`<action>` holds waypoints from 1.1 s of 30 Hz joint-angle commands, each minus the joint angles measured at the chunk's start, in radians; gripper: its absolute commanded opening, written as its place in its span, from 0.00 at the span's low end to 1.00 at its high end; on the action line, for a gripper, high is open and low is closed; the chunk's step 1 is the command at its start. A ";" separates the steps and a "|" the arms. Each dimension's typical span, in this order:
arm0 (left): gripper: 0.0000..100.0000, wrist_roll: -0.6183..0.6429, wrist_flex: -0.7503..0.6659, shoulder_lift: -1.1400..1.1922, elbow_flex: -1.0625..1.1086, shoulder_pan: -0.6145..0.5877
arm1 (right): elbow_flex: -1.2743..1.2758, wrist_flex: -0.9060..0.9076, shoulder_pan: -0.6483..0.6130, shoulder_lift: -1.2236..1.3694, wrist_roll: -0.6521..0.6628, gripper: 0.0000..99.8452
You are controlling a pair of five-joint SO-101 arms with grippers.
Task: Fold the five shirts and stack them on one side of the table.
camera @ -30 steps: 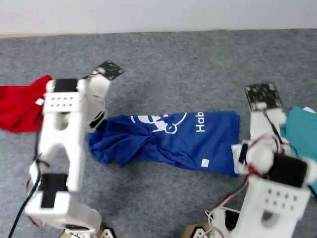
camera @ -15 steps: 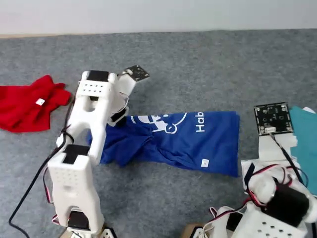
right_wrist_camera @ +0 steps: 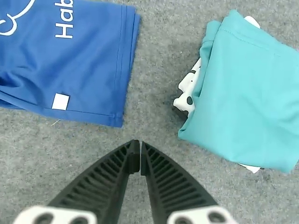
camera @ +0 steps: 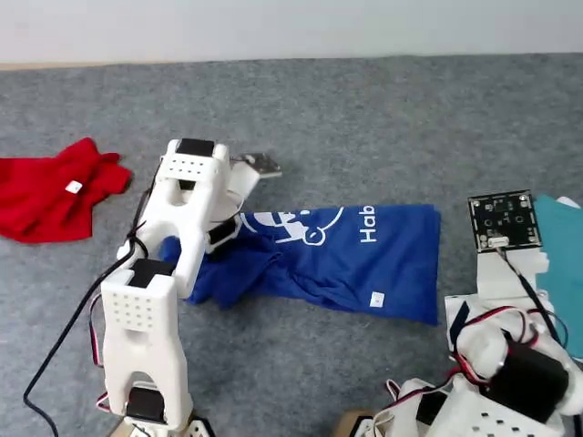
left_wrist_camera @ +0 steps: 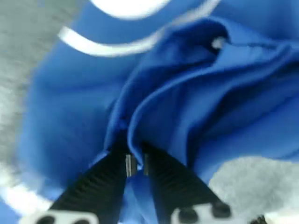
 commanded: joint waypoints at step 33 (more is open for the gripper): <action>0.04 -0.083 -0.149 -0.416 0.430 0.034 | -0.008 0.039 0.013 0.004 0.009 0.01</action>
